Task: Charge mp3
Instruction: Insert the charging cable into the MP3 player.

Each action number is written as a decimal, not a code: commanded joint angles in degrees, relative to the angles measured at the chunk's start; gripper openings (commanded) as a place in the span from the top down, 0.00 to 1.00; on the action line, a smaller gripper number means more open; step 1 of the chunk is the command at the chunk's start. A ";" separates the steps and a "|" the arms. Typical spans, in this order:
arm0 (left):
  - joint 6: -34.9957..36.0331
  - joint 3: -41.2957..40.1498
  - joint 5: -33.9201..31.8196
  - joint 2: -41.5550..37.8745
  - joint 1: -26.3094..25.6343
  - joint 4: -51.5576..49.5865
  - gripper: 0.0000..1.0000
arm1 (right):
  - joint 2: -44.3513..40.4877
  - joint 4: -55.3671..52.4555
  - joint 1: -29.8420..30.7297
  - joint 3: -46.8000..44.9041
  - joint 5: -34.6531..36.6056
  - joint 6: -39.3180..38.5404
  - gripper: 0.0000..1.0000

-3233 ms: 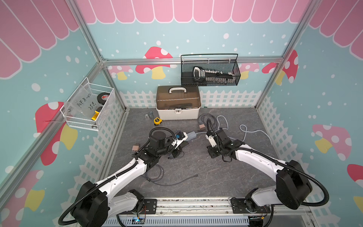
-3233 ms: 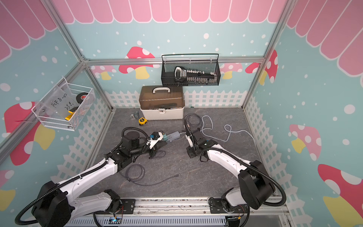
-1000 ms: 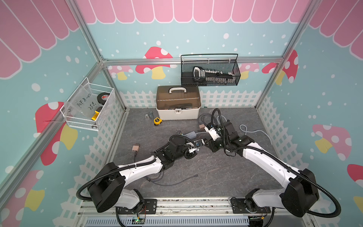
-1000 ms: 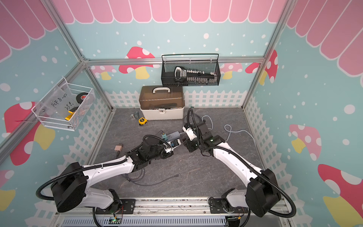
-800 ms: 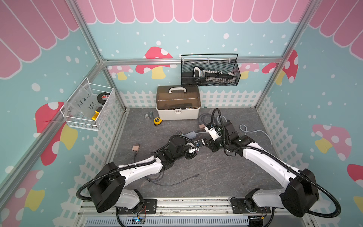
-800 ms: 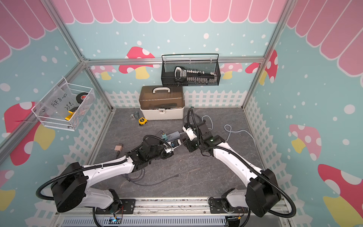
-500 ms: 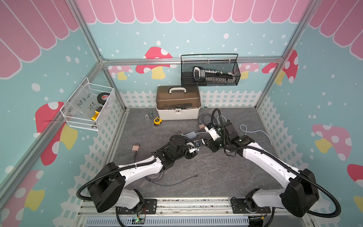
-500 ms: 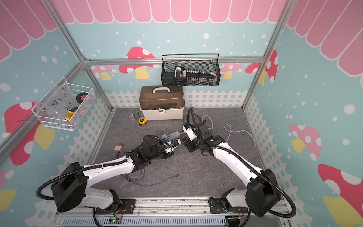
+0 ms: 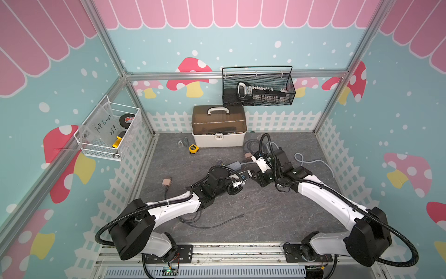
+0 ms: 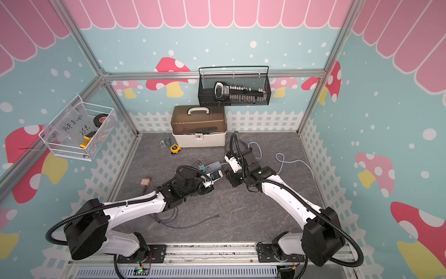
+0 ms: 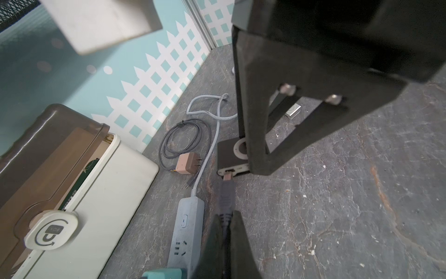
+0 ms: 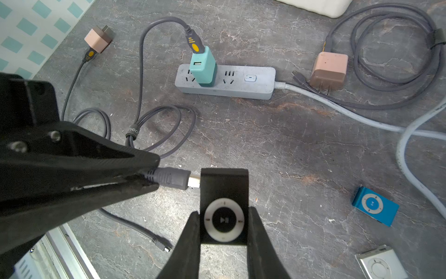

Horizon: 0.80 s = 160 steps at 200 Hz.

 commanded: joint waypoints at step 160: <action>-1.19 4.47 -0.20 3.67 -0.68 1.15 0.98 | -0.05 2.20 2.65 -0.32 -1.26 -0.83 1.00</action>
